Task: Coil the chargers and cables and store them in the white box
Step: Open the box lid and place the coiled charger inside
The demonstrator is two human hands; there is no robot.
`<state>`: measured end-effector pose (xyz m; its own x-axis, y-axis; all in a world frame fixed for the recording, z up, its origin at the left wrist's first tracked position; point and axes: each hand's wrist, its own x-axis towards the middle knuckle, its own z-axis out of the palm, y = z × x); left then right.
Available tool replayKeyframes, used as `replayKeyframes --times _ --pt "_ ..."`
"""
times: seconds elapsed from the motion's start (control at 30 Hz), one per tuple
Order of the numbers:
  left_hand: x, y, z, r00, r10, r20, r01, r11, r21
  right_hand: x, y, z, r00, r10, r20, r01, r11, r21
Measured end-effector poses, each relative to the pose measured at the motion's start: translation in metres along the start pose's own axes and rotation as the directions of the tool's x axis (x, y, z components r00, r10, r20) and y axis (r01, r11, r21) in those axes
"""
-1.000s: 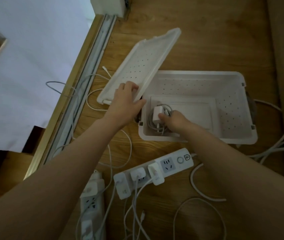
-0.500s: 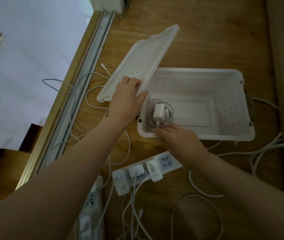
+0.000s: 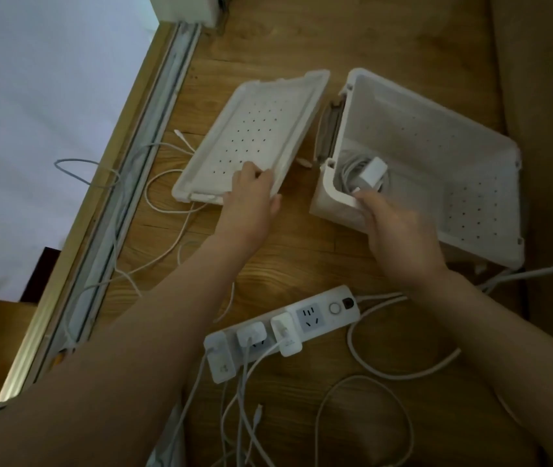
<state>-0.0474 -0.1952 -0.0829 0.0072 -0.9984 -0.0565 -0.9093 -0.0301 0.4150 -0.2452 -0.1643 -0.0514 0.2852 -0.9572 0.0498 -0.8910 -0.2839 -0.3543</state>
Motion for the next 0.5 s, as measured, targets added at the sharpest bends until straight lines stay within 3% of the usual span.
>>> replayKeyframes --times 0.17,0.5 --pt "-0.010 -0.001 0.027 0.969 -0.032 0.244 -0.007 0.988 0.156 -0.002 0.004 -0.004 0.999 -0.007 -0.045 0.010 0.998 0.063" --pt "-0.023 -0.010 0.036 0.851 -0.037 0.524 -0.031 0.992 0.119 0.006 -0.007 0.021 0.989 -0.029 0.144 0.029 1.000 -0.001"
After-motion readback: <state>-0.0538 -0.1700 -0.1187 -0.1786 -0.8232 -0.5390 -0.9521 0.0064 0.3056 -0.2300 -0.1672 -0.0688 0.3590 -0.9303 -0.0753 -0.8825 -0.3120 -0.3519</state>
